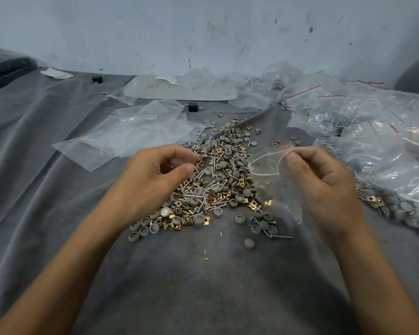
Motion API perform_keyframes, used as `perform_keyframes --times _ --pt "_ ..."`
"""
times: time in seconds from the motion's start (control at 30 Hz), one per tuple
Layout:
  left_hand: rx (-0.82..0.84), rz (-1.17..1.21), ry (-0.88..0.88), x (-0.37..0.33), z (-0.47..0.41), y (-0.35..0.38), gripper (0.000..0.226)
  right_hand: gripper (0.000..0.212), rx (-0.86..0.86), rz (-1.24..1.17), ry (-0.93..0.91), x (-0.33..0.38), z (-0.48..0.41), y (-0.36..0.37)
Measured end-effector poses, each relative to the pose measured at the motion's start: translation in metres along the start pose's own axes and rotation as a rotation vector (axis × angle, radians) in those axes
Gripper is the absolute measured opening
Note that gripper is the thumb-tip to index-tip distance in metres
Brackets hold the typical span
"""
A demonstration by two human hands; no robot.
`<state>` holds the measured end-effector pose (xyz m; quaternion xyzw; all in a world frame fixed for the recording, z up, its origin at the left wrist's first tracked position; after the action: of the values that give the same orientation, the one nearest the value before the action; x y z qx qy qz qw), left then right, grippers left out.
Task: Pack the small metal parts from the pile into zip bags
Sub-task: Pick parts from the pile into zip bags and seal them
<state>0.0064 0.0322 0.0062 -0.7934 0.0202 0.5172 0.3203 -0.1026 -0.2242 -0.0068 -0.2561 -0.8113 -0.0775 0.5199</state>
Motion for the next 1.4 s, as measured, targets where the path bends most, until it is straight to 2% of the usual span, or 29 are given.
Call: perform_keyframes --times 0.1,0.2,0.3,0.37,0.43,0.53,0.63,0.7,0.77,0.87,1.0,1.07,1.1,1.17,1.23,1.33,1.4 --pt "0.001 -0.013 -0.010 0.002 0.001 -0.002 0.013 0.014 -0.112 -0.122 0.071 0.001 -0.003 -0.007" --pt "-0.002 -0.015 -0.010 0.002 0.001 -0.002 0.013 0.013 -0.217 -0.468 0.196 0.004 -0.008 -0.018" --pt "-0.002 -0.028 -0.010 0.000 0.001 0.000 0.012 0.018 -0.198 -0.828 0.385 0.006 -0.011 -0.024" --pt "0.002 -0.043 -0.016 0.000 0.001 0.001 0.012 0.017 -0.179 -0.970 0.520 0.004 -0.009 -0.021" --pt "0.000 -0.047 -0.021 -0.001 0.001 0.003 0.011 0.016 -0.158 -1.052 0.562 0.004 -0.007 -0.016" --pt "-0.017 -0.041 -0.018 -0.004 0.003 0.017 0.008 0.023 -0.141 -0.864 0.479 0.006 -0.007 -0.010" --pt "0.085 -0.058 -0.023 -0.009 0.008 0.046 0.009 0.021 -0.061 -0.724 0.434 0.006 -0.005 -0.001" --pt "0.166 0.004 -0.060 -0.012 0.013 0.067 0.013 0.025 0.018 -0.843 0.493 0.005 -0.001 0.007" --pt "0.239 0.140 -0.136 -0.015 0.017 0.083 0.026 0.033 0.072 -1.013 0.572 0.007 0.001 0.014" --pt "0.356 0.358 -0.223 -0.018 0.021 0.097 0.042 0.029 0.079 -1.188 0.646 0.010 0.003 0.020" --pt "0.400 0.490 -0.285 -0.020 0.027 0.104 0.023 0.026 0.188 -1.289 0.743 0.010 0.009 0.021" --pt "0.393 0.524 -0.283 -0.019 0.026 0.103 0.008 0.024 0.184 -1.328 0.741 0.010 0.009 0.018" --pt "0.379 0.518 -0.271 -0.018 0.024 0.100 0.004 0.021 0.119 -1.292 0.717 0.010 0.008 0.015" --pt "0.320 0.478 -0.248 -0.014 0.019 0.088 0.010 0.015 -0.053 -1.240 0.637 0.010 0.003 0.007" --pt "0.236 0.467 -0.263 -0.010 0.014 0.074 0.020 0.014 -0.148 -1.138 0.569 0.010 -0.001 -0.002" --pt "0.114 0.379 -0.256 -0.004 0.007 0.054 0.024 0.016 -0.129 -0.963 0.511 0.012 -0.005 -0.013" --pt "0.040 0.218 -0.205 0.002 0.005 0.040 0.019 0.015 -0.115 -0.810 0.422 0.013 -0.007 -0.018"
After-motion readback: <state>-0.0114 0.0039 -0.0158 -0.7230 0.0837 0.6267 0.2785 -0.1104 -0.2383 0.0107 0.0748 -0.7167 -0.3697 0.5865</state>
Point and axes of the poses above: each hand's wrist, its own z-axis away from the middle knuckle, its own y-axis out of the palm, x = y × z, the point moved 2 cm from there along -z, towards the middle knuckle, and after that the axes turned 2 degrees about x, right-handed, at the moved point
